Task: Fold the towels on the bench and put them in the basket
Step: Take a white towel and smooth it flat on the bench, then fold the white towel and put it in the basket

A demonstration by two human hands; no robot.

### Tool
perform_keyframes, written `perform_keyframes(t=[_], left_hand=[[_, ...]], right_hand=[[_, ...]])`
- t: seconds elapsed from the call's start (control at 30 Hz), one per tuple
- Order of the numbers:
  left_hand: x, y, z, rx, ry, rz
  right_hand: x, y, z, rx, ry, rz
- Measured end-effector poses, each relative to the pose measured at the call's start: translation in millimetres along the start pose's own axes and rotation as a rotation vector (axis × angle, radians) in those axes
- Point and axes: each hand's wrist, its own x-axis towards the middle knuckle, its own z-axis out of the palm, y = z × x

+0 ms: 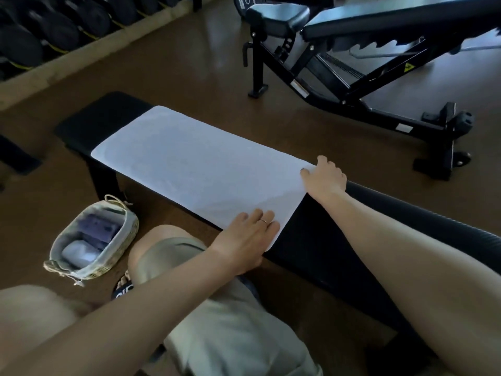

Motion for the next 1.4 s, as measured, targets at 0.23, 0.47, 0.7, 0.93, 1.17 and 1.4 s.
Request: perform_keyframes(t=[0.23, 0.47, 0.7, 0.93, 1.17, 1.4], left_hand=[[-4.0, -4.0, 3.4, 0.089, 0.042, 0.093], [-8.7, -8.9, 5.2, 0.033, 0.096, 0.180], [-10.9, -9.7, 3.5, -0.115, 0.180, 0.173], [-19.3, -35.9, -15.7, -0.589, 0.144, -0.050], [-39.3, -101.0, -47.8, -1.086, 0.405, -0.413], [-69.2, -175.2, -51.7, -1.563, 0.712, -0.646]], right_hand=[[5.9, 0.5, -8.9, 0.389, 0.031, 0.132], [11.1, -5.3, -12.3, 0.273, -0.033, 0.170], [18.2, -10.8, -17.3, 0.281, -0.137, 0.233], [33.4, -24.1, -23.0, 0.789, 0.072, 0.248], [49.8, -79.2, -49.4, 1.055, 0.006, 0.216], [73.8, -173.2, -74.4, 1.266, -0.159, 0.065]])
